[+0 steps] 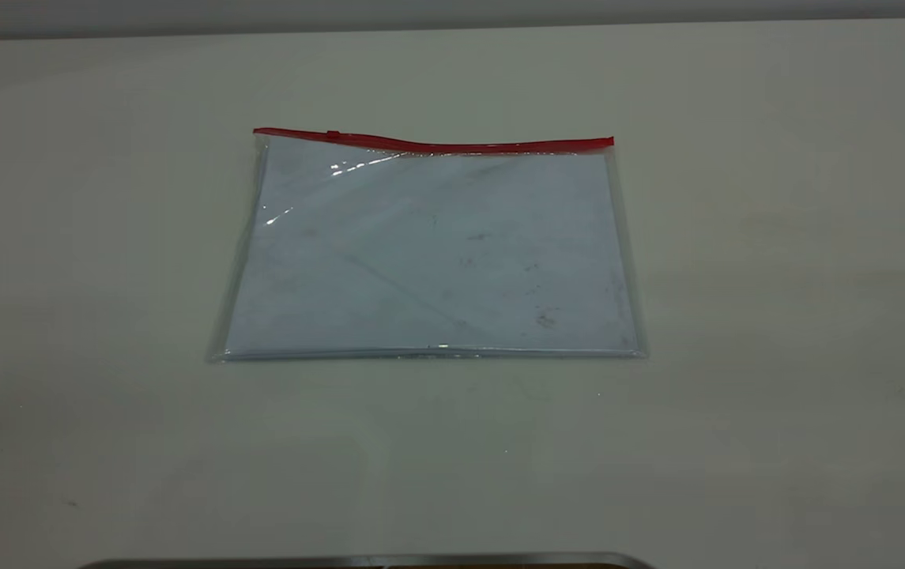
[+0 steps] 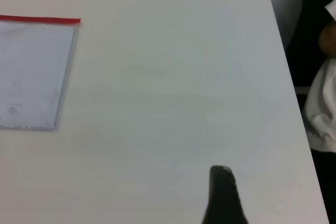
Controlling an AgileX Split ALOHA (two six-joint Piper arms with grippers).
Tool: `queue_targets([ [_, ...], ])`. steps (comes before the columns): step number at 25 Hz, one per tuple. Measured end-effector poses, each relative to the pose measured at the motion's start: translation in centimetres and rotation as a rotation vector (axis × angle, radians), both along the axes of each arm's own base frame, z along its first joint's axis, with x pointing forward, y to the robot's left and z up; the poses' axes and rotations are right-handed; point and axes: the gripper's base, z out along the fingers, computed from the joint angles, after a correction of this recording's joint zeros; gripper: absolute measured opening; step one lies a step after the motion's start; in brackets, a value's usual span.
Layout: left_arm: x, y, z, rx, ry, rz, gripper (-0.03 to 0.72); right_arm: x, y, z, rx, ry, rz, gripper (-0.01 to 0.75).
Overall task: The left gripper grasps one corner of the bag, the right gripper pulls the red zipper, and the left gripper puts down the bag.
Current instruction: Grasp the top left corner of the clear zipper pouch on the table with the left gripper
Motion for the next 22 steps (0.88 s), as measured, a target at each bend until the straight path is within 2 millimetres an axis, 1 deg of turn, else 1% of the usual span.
queue_targets([
  [9, 0.0, 0.0, 0.0, -0.008, 0.003, 0.007, 0.567, 0.0, 0.0, 0.0, 0.001, 0.0, 0.001, 0.561],
  [11, 0.2, 0.0, 0.6, -0.03, 0.006, 0.025, 0.567, 0.0, 0.1, 0.0, 0.009, -0.001, 0.01, 0.561],
  [14, 1.0, 0.1, 2.8, -0.054, 0.023, 0.045, 0.567, 0.0, 0.1, 0.0, 0.016, -0.002, 0.041, 0.561],
  [17, 2.7, 0.2, 5.6, -0.059, 0.047, 0.05, 0.567, 0.0, 0.1, 0.0, 0.029, -0.003, 0.054, 0.561],
  [20, 5.6, 0.5, 8.0, -0.064, 0.093, 0.053, 0.567, 0.1, 0.1, 0.0, 0.038, 0.004, 0.049, 0.561],
  [22, 7.9, 0.7, 9.4, -0.064, 0.104, 0.053, 0.567, 0.7, 0.1, 0.3, 0.043, 0.028, 0.046, 0.561],
])
